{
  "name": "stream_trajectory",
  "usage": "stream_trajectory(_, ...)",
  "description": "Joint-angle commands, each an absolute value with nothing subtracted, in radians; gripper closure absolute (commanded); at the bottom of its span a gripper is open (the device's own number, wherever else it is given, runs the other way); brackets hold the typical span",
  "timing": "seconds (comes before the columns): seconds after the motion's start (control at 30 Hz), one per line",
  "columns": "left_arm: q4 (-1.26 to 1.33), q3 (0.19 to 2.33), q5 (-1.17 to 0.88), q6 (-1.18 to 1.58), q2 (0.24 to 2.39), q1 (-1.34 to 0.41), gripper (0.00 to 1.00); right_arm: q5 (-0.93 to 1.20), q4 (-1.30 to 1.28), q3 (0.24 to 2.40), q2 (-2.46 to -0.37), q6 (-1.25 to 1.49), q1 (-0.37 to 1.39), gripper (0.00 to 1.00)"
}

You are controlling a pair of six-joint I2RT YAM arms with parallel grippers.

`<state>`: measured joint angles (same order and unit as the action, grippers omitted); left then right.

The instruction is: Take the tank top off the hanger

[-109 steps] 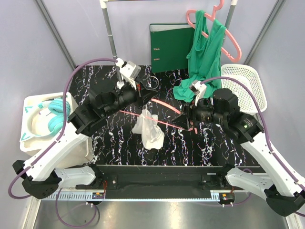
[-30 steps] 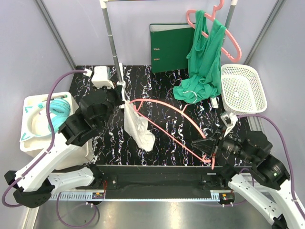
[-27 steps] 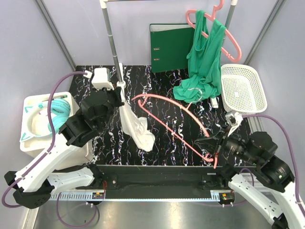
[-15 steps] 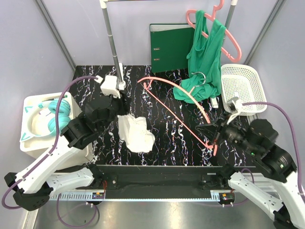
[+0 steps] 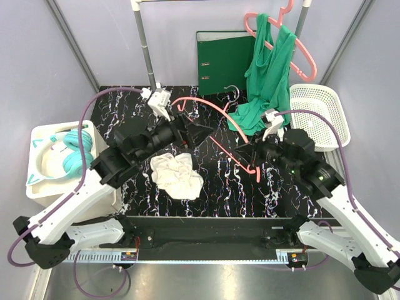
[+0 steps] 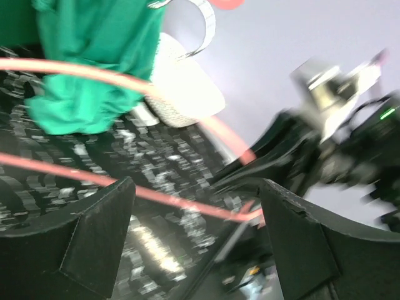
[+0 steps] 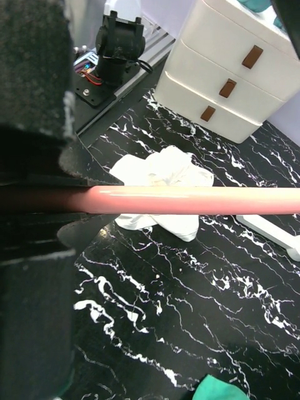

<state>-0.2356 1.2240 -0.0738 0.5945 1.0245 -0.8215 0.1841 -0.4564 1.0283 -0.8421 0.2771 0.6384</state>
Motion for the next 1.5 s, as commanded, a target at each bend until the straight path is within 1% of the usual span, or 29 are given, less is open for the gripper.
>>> stream_trajectory(0.0, -0.037, 1.249, -0.155, 0.796, 1.098, -0.821, 0.16, 0.221, -0.247, 1.014, -0.85, 0.302, 0.637, 1.0)
stream_trajectory(0.1, -0.017, 1.27, -0.182, 0.804, 1.15, -0.819, 0.16, 0.236, -0.232, 1.009, -0.868, 0.321, 0.637, 1.0)
stream_trajectory(0.3, -0.003, 1.264, -0.157, 0.828, 1.206, -0.818, 0.21, 0.25, -0.189, 0.988, -0.864, 0.345, 0.637, 1.0)
stream_trajectory(0.53, 0.058, 1.321, -0.169, 0.85, 1.308, -0.818, 0.3, 0.307, -0.164, 0.951, -0.867, 0.362, 0.637, 1.0)
stream_trajectory(0.63, 0.084, 1.325, -0.172, 0.864, 1.345, -0.818, 0.39, 0.331, -0.163, 0.939, -0.859, 0.362, 0.635, 1.0)
stream_trajectory(0.67, 0.097, 1.328, -0.178, 0.865, 1.351, -0.816, 0.46, 0.334, -0.163, 0.931, -0.856, 0.364, 0.637, 1.0)
stream_trajectory(0.73, 0.103, 1.331, -0.179, 0.868, 1.371, -0.815, 0.5, 0.354, -0.163, 0.924, -0.845, 0.361, 0.637, 1.0)
stream_trajectory(0.77, 0.103, 1.333, -0.179, 0.873, 1.376, -0.813, 0.59, 0.356, -0.163, 0.916, -0.839, 0.362, 0.637, 1.0)
stream_trajectory(0.83, 0.115, 1.335, -0.193, 0.876, 1.391, -0.813, 0.71, 0.359, -0.166, 0.908, -0.824, 0.364, 0.637, 1.0)
stream_trajectory(0.87, 0.127, 1.333, -0.198, 0.882, 1.394, -0.813, 0.75, 0.364, -0.166, 0.901, -0.818, 0.364, 0.637, 1.0)
stream_trajectory(0.9, 0.138, 1.332, -0.202, 0.887, 1.397, -0.811, 0.83, 0.368, -0.167, 0.899, -0.812, 0.365, 0.637, 1.0)
stream_trajectory(0.97, 0.164, 1.33, -0.213, 0.897, 1.402, -0.811, 0.91, 0.382, -0.172, 0.89, -0.802, 0.365, 0.637, 0.99)
stream_trajectory(1.0, 0.17, 1.33, -0.219, 0.9, 1.401, -0.811, 1.0, 0.385, -0.181, 0.887, -0.796, 0.367, 0.637, 0.93)
stream_trajectory(1.1, 0.213, 1.306, -0.209, 0.934, 1.385, -0.81, 1.0, 0.377, -0.212, 0.876, -0.77, 0.368, 0.637, 0.67)
stream_trajectory(1.13, 0.222, 1.298, -0.201, 0.954, 1.379, -0.811, 1.0, 0.364, -0.218, 0.868, -0.759, 0.371, 0.635, 0.52)
stream_trajectory(1.17, 0.225, 1.293, -0.183, 0.962, 1.373, -0.811, 1.0, 0.362, -0.221, 0.862, -0.746, 0.371, 0.637, 0.47)
stream_trajectory(1.23, 0.224, 1.287, -0.17, 0.982, 1.356, -0.811, 1.0, 0.367, -0.235, 0.841, -0.712, 0.373, 0.637, 0.38)
stream_trajectory(1.43, 0.209, 1.253, -0.094, 1.066, 1.301, -0.805, 1.0, 0.357, -0.242, 0.761, -0.618, 0.376, 0.638, 0.29)
stream_trajectory(1.47, 0.207, 1.243, -0.089, 1.081, 1.289, -0.807, 1.0, 0.353, -0.244, 0.753, -0.609, 0.371, 0.637, 0.28)
